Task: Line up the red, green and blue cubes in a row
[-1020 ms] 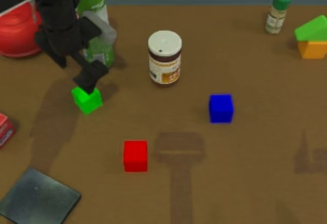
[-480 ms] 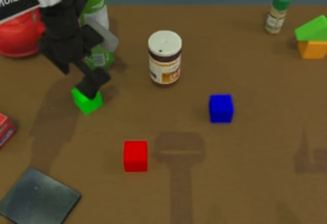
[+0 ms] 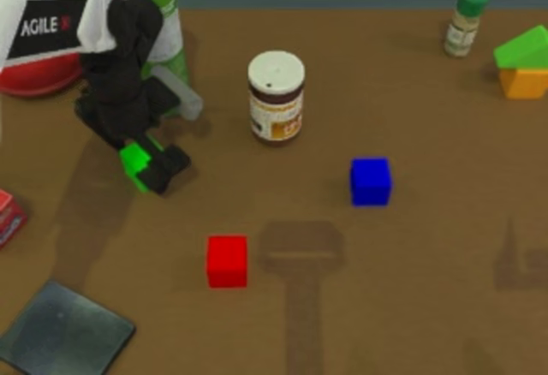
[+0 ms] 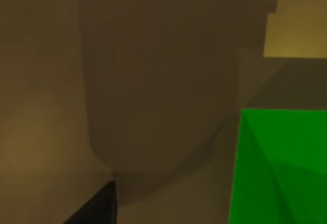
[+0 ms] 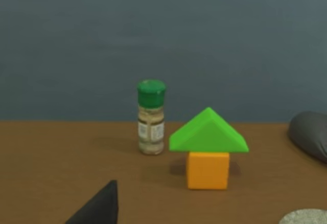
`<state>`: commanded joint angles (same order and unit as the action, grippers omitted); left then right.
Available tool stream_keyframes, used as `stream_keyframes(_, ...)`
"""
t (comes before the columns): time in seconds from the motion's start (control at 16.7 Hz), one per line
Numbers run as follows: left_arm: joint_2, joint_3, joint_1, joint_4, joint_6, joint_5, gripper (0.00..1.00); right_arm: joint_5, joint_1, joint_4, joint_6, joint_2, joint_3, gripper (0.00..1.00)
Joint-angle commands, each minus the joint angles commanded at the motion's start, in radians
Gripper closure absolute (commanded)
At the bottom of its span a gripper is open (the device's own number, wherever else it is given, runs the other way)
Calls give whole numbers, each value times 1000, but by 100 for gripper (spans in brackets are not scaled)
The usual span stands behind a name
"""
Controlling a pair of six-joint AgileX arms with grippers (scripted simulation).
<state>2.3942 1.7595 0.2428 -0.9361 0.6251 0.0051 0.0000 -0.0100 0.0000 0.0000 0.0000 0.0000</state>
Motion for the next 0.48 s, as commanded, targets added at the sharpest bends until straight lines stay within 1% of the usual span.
stream_keyframes(0.06,0,0,0,0,0,0,0,0,0,0,0,0,0,0)
stream_keyframes(0.48,0,0,0,0,0,0,53,0,0,0,0,0,0,0)
